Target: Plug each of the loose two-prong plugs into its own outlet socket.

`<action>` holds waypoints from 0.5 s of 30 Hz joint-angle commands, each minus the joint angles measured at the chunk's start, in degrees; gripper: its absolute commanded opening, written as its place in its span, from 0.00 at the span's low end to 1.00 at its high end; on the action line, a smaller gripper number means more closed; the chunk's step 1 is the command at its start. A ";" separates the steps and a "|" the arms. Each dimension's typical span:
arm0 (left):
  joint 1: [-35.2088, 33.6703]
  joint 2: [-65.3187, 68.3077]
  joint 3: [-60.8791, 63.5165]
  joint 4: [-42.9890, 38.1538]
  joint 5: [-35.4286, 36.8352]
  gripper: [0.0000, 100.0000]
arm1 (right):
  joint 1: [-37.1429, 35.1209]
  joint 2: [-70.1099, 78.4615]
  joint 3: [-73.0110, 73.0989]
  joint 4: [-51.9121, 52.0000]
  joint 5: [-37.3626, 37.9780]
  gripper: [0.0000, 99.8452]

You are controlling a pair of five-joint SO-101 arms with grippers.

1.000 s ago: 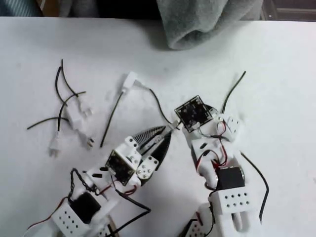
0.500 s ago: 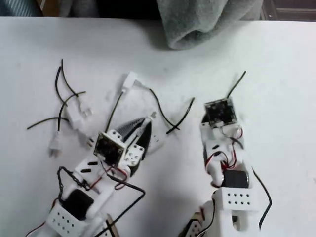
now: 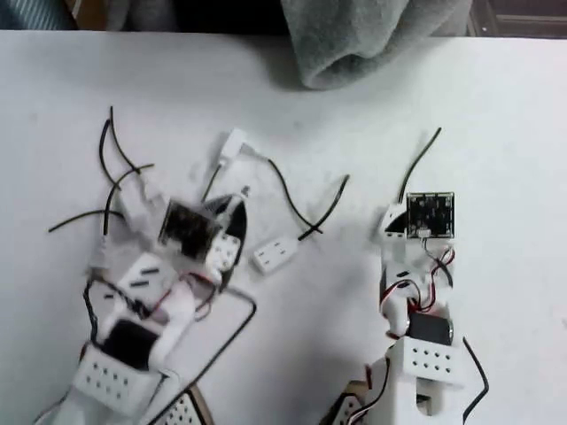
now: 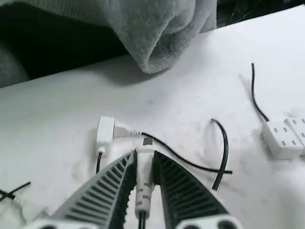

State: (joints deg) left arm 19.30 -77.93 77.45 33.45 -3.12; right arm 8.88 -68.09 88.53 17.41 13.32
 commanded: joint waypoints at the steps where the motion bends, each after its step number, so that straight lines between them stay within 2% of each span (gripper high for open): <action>1: -1.45 24.75 -17.85 5.71 -0.26 0.02 | 0.75 0.13 -0.35 -1.19 -0.88 0.02; 6: -1.36 47.08 -37.63 17.05 1.76 0.02 | 1.80 0.13 -0.35 -1.27 -0.88 0.02; 13: -1.27 61.49 -55.82 31.03 13.98 0.02 | 1.80 0.13 -0.35 -1.80 -0.88 0.02; 15: -1.10 62.64 -58.64 34.02 20.66 0.02 | 1.80 0.13 -0.26 -2.15 -0.88 0.02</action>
State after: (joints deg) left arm 18.24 -17.71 27.16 61.93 7.96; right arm 9.93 -68.09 88.53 16.70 12.97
